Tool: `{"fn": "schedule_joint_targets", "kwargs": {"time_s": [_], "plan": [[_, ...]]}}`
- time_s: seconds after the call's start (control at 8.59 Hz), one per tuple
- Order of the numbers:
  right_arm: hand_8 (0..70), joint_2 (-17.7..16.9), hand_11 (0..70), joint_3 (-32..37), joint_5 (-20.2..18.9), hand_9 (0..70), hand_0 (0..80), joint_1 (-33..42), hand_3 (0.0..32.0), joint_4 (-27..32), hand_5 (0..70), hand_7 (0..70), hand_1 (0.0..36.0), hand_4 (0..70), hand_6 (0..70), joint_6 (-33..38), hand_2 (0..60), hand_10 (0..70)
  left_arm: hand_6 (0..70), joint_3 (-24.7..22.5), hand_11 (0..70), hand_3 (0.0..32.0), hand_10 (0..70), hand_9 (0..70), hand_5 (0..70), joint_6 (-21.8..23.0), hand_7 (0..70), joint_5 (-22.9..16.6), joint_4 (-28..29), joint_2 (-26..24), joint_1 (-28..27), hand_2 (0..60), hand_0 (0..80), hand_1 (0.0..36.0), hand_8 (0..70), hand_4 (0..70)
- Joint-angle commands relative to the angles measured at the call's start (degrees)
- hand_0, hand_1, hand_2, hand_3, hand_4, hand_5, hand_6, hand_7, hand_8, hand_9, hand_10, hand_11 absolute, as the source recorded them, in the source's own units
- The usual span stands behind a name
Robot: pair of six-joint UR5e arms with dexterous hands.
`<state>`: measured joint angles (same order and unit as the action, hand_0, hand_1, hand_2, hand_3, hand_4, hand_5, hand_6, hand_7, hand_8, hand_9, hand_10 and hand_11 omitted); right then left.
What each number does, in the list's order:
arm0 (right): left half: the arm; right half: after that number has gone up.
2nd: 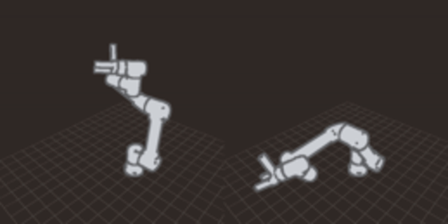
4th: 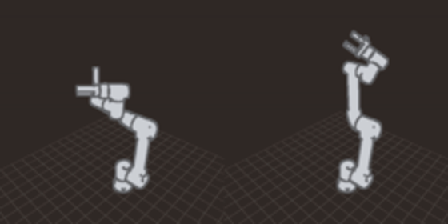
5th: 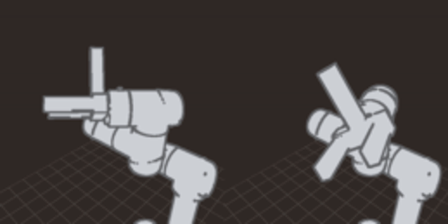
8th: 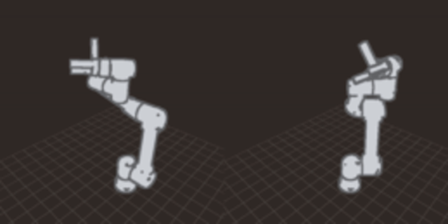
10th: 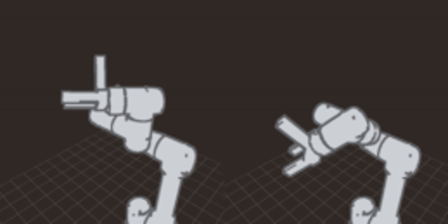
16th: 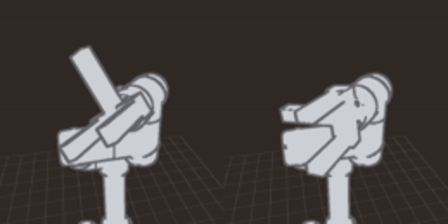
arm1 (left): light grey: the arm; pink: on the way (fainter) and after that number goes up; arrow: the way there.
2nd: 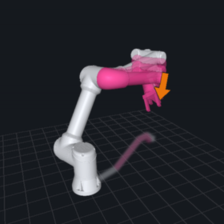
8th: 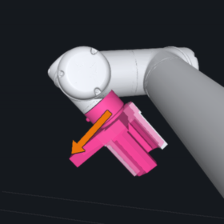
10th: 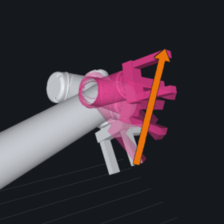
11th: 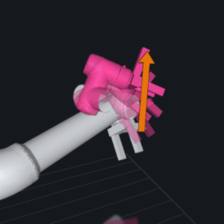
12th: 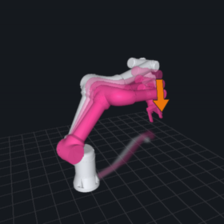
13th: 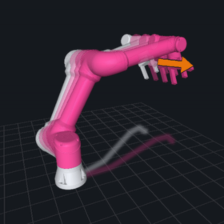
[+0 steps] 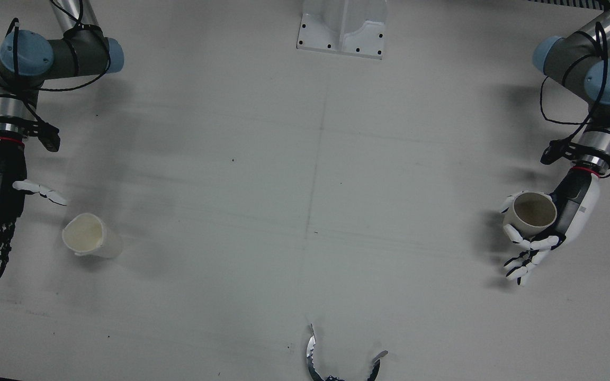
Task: Pour water
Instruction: 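Reach the right hand toward the white paper cup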
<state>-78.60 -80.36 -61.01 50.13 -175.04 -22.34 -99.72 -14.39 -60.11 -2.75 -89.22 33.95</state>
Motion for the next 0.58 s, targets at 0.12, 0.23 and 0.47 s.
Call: {"fn": "schedule_joint_targets", "kwargs": {"time_s": [0.12,0.23,0.47], "plan": [[3.8,-2.7,0.0,-0.52,8.09,0.7,53.9,-3.28,0.0,11.69,6.8,0.0,24.2,0.0,0.0,-14.12,12.8,0.0,11.4,-0.12,16.9,0.0,9.4,2.0,70.0,0.06,14.5,-0.01,-0.06,0.27,-0.03,60.0,80.0,36.0,5.1,70.0],[4.4,-2.09,0.0,0.98,8.18,1.8,50.3,-4.59,0.4,12.34,6.2,0.0,21.1,0.0,0.0,-14.22,15.6,0.0,11.6,-0.12,16.9,0.0,9.3,2.0,70.0,0.06,14.8,-0.01,-0.41,0.27,-0.2,60.0,80.0,36.0,5.2,70.0],[3.8,-2.08,0.0,1.69,11.86,1.6,48.6,-8.19,5.0,12.44,6.3,0.0,18.6,0.0,0.1,-13.96,16.0,0.0,11.8,-0.04,16.9,0.0,9.4,2.0,70.0,0.06,15.1,-0.01,-0.59,0.27,-0.2,60.0,80.0,36.0,5.0,70.0]]}}
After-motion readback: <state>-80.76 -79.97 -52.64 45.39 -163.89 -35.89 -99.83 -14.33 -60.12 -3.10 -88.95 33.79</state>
